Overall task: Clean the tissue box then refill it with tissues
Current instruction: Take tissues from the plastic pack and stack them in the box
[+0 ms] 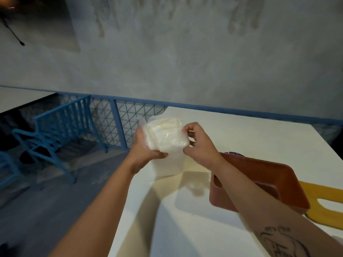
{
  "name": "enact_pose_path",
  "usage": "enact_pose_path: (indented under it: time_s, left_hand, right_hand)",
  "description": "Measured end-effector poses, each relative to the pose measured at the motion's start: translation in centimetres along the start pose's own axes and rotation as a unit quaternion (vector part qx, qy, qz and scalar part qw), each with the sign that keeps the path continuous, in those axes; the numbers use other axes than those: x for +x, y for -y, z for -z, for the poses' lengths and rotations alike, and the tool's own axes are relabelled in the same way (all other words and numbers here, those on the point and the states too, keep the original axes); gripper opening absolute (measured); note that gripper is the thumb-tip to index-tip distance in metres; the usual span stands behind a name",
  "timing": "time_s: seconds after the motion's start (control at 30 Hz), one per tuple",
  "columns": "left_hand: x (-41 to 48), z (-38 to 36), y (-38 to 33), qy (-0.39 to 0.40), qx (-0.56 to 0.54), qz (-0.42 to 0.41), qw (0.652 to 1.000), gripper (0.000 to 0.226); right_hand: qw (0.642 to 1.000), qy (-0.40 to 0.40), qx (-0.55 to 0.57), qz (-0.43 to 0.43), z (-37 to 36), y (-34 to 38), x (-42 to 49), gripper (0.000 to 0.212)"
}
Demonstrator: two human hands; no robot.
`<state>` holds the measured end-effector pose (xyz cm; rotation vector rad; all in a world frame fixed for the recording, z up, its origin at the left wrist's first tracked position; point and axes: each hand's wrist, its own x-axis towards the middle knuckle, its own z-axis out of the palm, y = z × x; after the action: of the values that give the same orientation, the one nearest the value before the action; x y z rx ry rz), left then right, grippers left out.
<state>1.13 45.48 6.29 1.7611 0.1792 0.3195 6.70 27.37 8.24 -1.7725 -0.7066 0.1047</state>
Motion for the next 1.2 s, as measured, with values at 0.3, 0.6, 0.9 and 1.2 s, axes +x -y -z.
enact_pose_path:
  time_s: [0.3, 0.6, 0.9, 1.2]
  left_hand:
    - [-2.3, -1.2, 0.0, -0.012, 0.074, -0.028, 0.997, 0.108]
    - [-3.5, -1.5, -0.4, -0.001, 0.11, -0.031, 0.993, 0.099]
    - [-4.4, -1.5, -0.4, 0.024, 0.109, -0.044, 0.993, 0.108]
    - [-4.4, -1.6, -0.6, 0.029, 0.116, -0.052, 0.991, 0.107]
  right_hand:
    - [0.989, -0.11, -0.01, 0.096, 2.2, 3.6, -1.3, 0.022]
    - [0.851, 0.007, -0.506, 0.138, 1.6, 6.6, -0.8, 0.033]
    - [0.863, 0.025, -0.487, 0.132, 1.7, 7.0, 0.6, 0.036]
    - [0.859, 0.029, -0.49, 0.144, 1.5, 6.4, 0.8, 0.032]
